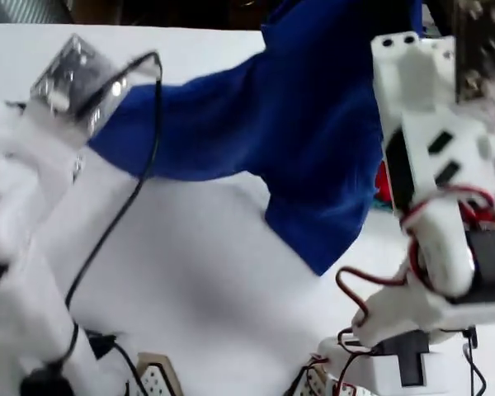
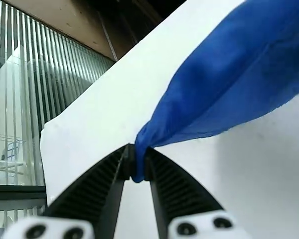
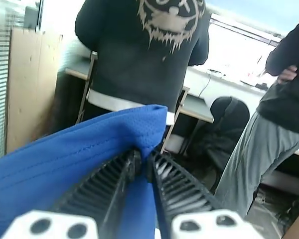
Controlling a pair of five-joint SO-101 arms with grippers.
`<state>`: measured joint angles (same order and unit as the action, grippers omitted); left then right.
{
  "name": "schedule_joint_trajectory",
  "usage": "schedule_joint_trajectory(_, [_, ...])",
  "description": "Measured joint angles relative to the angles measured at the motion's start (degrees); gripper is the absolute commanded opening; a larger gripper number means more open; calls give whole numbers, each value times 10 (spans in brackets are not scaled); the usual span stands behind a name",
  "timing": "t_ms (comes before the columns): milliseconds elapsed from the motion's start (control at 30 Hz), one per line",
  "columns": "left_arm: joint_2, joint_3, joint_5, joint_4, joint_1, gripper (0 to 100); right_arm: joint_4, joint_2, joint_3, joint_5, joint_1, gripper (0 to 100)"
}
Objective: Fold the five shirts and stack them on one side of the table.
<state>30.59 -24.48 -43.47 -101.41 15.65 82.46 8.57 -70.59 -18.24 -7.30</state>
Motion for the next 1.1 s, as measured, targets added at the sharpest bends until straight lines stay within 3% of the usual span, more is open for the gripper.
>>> schedule_joint_trajectory(200, [62,22,0,0,38,24,48,1,-82,0,-1,20])
schedule_joint_trajectory(533, [139,28,0,0,45,24,169,4,-188,0,-50,20])
schedule_joint_trajectory(833, [210,27,0,0,46,24,176,104,-185,0,-55,20])
schedule_joint_trajectory(1100, [260,76,0,0,46,24,176,217,-50,0,-80,20])
